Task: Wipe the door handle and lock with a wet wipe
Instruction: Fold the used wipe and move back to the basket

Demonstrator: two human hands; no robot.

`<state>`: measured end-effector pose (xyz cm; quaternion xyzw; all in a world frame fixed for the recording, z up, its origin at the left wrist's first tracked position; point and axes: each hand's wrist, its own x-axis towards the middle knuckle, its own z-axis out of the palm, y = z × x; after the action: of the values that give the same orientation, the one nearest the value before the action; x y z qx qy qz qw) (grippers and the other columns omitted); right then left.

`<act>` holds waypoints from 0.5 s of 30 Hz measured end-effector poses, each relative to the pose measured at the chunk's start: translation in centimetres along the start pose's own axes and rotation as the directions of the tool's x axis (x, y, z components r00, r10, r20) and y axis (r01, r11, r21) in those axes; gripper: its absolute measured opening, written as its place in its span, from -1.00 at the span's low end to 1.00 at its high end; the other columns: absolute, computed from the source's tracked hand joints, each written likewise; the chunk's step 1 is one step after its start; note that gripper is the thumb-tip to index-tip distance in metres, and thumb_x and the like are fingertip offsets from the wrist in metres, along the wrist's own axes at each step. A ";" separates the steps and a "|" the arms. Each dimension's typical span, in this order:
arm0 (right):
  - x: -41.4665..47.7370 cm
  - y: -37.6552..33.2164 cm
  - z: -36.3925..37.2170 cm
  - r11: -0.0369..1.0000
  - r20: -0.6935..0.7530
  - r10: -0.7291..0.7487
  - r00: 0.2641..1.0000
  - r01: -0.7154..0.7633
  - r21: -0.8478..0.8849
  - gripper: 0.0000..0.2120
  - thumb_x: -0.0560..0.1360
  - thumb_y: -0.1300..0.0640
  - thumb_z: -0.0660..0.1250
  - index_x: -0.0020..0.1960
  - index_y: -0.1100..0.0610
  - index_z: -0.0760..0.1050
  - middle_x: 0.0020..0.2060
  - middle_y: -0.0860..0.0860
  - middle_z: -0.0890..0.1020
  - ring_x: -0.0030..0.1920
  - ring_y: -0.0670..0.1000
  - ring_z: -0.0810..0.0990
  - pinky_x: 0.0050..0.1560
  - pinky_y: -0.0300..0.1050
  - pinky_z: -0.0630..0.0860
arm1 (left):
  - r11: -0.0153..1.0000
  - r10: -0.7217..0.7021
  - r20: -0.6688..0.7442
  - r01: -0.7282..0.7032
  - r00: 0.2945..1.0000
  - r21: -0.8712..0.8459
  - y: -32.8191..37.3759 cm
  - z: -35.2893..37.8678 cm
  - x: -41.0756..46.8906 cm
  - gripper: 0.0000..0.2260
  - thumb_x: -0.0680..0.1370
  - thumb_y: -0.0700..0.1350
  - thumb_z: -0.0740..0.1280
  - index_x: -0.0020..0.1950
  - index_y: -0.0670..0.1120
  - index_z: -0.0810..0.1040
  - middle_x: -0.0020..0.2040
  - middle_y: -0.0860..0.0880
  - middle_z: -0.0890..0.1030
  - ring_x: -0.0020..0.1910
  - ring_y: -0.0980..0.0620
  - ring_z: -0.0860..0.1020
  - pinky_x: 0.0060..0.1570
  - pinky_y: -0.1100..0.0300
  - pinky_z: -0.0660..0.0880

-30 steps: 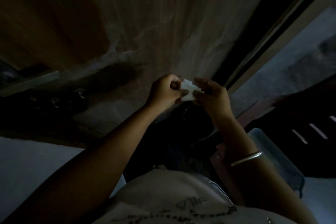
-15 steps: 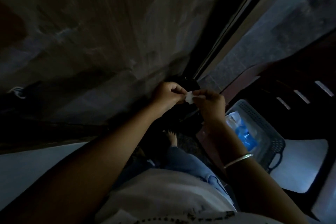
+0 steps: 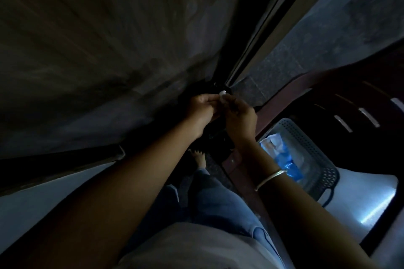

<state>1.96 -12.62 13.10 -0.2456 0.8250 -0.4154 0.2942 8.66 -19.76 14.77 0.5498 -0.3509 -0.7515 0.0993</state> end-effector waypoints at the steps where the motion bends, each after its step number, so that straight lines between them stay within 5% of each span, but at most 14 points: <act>1: 0.4 0.3 0.1 0.997 -0.009 -0.053 0.999 0.053 -0.049 -0.81 0.54 0.20 0.30 0.11 0.08 0.62 0.06 -0.02 0.66 0.06 -0.13 0.58 0.05 -0.36 0.46 | 1.000 -0.008 0.006 0.008 1.000 -0.005 0.0 0.3 0.6 -0.77 0.53 -0.25 0.26 0.18 -0.23 0.51 0.05 -0.19 0.60 -0.08 -0.02 0.58 -0.03 0.18 0.54; 3: 1.5 0.9 0.4 0.982 -0.052 -0.136 0.989 0.128 -0.140 -0.80 0.52 0.24 0.31 0.09 0.12 0.64 0.08 0.01 0.65 0.08 -0.09 0.57 0.01 -0.57 0.31 | 1.000 -0.002 0.009 0.002 1.000 -0.014 0.0 1.0 1.6 -0.74 0.55 -0.27 0.21 0.23 -0.22 0.48 0.05 -0.18 0.60 -0.04 -0.03 0.57 -0.03 0.19 0.53; 8: 4.5 3.0 1.3 0.979 -0.026 -0.090 0.996 0.084 -0.183 -0.73 0.50 0.29 0.30 0.19 0.22 0.57 0.19 0.12 0.57 0.16 -0.01 0.52 -0.02 -0.64 0.22 | 0.998 -0.053 0.007 0.054 0.999 -0.034 -0.7 2.1 4.8 -0.53 0.53 -0.34 0.16 0.42 -0.07 0.25 0.29 -0.16 0.48 0.21 -0.11 0.49 0.18 0.02 0.47; 13: 6.4 5.0 1.4 0.965 0.103 0.043 0.994 -0.014 -0.261 -0.55 0.48 0.30 0.25 0.36 0.12 0.41 0.30 0.13 0.48 0.35 0.11 0.40 0.27 -0.21 0.33 | 0.989 -0.127 0.056 0.131 0.990 -0.069 -1.0 1.3 6.9 -0.51 0.54 -0.37 0.04 0.44 -0.05 0.21 0.23 -0.03 0.45 0.24 -0.08 0.41 0.16 0.01 0.35; 15: 6.8 5.4 1.3 0.967 0.129 0.110 0.986 -0.076 -0.244 -0.54 0.48 0.31 0.26 0.37 0.14 0.39 0.26 0.09 0.52 0.29 0.06 0.46 0.09 -0.38 0.33 | 0.987 -0.133 0.050 0.137 0.990 -0.087 -1.0 0.7 7.4 -0.49 0.54 -0.39 0.03 0.46 -0.09 0.15 0.43 -0.08 0.31 0.38 -0.10 0.31 0.29 -0.02 0.28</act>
<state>-2.84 -14.81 6.07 -0.2687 0.8566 -0.2807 0.3394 5.53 -22.70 8.68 0.5505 -0.2805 -0.7836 0.0650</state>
